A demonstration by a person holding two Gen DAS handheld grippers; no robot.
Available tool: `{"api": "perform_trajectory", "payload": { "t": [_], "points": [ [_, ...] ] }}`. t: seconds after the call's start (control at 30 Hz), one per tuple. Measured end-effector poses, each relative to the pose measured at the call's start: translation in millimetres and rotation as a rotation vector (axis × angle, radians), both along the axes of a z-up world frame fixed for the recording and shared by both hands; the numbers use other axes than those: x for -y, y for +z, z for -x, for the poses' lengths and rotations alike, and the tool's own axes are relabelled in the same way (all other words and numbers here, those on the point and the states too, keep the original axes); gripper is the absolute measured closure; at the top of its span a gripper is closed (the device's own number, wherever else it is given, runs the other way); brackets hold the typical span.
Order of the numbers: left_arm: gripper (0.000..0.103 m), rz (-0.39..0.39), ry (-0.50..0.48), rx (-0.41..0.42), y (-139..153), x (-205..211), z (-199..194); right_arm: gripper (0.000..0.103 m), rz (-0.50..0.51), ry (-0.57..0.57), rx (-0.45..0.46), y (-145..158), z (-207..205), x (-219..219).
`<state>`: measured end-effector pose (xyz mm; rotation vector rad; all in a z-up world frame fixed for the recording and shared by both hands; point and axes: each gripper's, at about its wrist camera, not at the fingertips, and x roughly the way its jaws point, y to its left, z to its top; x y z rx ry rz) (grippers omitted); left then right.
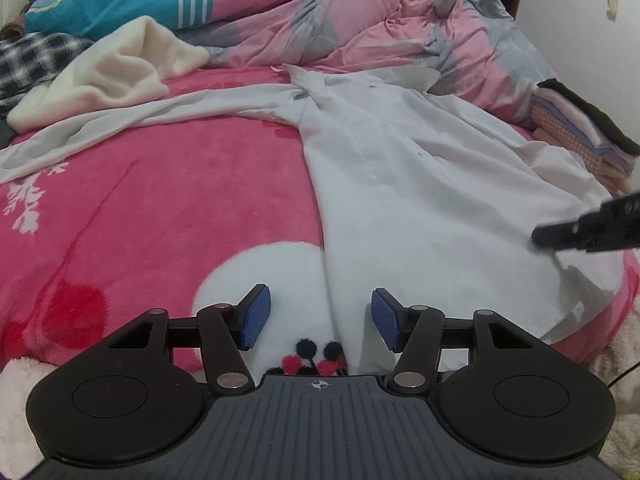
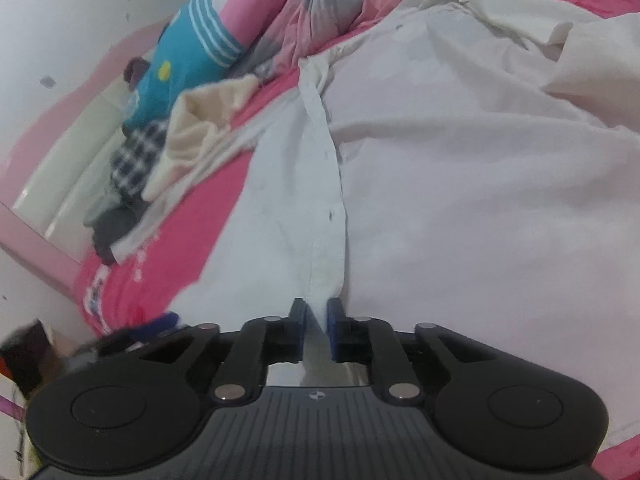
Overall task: Fold clothes
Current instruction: 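Pinch the white shirt placket with the right gripper and pull it straight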
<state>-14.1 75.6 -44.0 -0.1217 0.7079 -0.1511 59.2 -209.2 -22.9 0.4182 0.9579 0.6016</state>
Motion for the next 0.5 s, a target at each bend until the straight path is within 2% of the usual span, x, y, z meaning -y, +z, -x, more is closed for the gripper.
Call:
{"api": "perform_trajectory", "payload": {
  "t": [0.13, 0.37, 0.5],
  "points": [
    [0.045, 0.011, -0.007, -0.002, 0.3, 0.4, -1.3, 0.079, -0.031, -0.029, -0.008, 3.1, -7.6, 11.1],
    [0.045, 0.009, -0.019, 0.005, -1.5, 1.8, 0.6, 0.079, 0.004, -0.013, -0.055, -15.1, -28.0, -1.4],
    [0.045, 0.000, -0.023, 0.012, -2.8, 3.1, 1.3, 0.079, 0.050, 0.027, -0.029, -19.5, -25.1, -16.5]
  ]
}}
